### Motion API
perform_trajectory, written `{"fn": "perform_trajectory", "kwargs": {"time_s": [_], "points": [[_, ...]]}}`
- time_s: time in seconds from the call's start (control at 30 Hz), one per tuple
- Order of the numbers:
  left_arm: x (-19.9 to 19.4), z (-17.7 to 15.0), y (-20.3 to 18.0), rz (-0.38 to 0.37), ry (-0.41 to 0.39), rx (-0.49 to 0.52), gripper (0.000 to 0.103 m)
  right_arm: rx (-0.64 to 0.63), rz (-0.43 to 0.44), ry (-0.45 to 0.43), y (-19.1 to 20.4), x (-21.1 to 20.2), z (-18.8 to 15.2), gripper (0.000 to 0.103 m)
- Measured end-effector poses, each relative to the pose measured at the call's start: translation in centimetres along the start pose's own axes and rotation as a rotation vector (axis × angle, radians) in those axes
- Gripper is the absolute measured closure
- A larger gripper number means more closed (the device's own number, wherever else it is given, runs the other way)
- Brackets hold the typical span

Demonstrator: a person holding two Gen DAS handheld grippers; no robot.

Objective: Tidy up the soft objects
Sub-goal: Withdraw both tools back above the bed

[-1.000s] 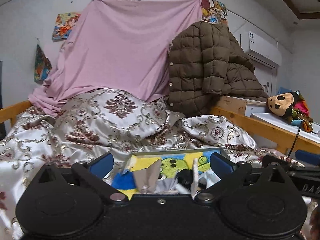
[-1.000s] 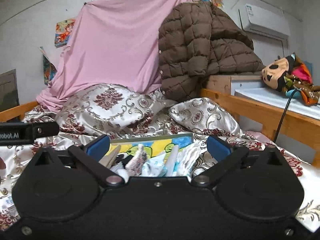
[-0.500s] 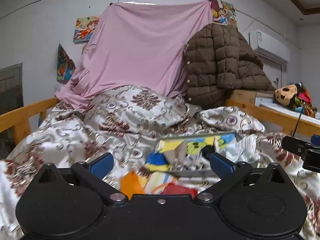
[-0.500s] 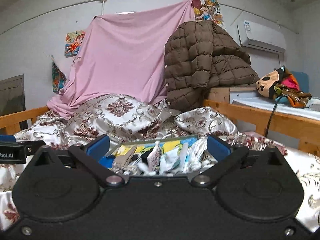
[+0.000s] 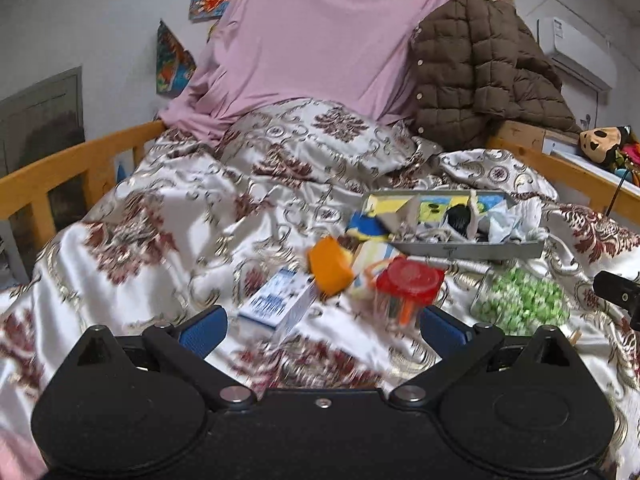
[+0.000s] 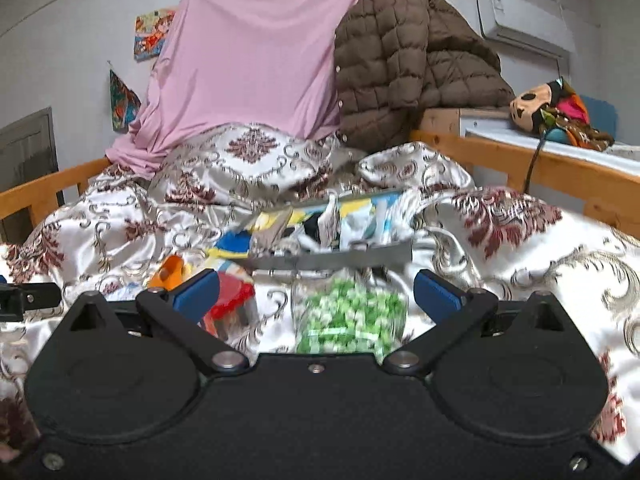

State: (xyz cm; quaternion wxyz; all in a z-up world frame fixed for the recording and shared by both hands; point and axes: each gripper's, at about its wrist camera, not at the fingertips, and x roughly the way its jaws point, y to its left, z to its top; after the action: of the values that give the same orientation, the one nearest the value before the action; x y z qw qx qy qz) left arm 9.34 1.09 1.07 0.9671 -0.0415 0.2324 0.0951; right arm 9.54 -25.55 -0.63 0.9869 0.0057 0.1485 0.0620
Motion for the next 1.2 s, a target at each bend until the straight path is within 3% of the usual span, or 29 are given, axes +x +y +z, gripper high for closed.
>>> {"fn": "perform_trajectory", "kwargs": {"time_s": [0.17, 0.37, 0.73, 1.2], "points": [[-0.2, -1.3, 0.5, 0.024, 0.042, -0.006, 0.001, -0.027, -0.003, 0.059, 1.9, -1.9, -1.6, 0.001], [1.1, -2.3, 1.5, 0.034, 0.148, -0.06, 0.001, -0.098, 0.005, 0.148, 4.7, -3.0, -3.0, 0.001], [2.1, -2.9, 1.0, 0.066, 0.202, -0.028, 0.001, -0.169, 0.05, 0.266, 7.9, -1.6, -4.3, 0.001], [2.2, -3.1, 0.9, 0.084, 0.228, -0.022, 0.001, -0.197, 0.061, 0.277, 8.0, 0.2, -4.4, 0.001]]}}
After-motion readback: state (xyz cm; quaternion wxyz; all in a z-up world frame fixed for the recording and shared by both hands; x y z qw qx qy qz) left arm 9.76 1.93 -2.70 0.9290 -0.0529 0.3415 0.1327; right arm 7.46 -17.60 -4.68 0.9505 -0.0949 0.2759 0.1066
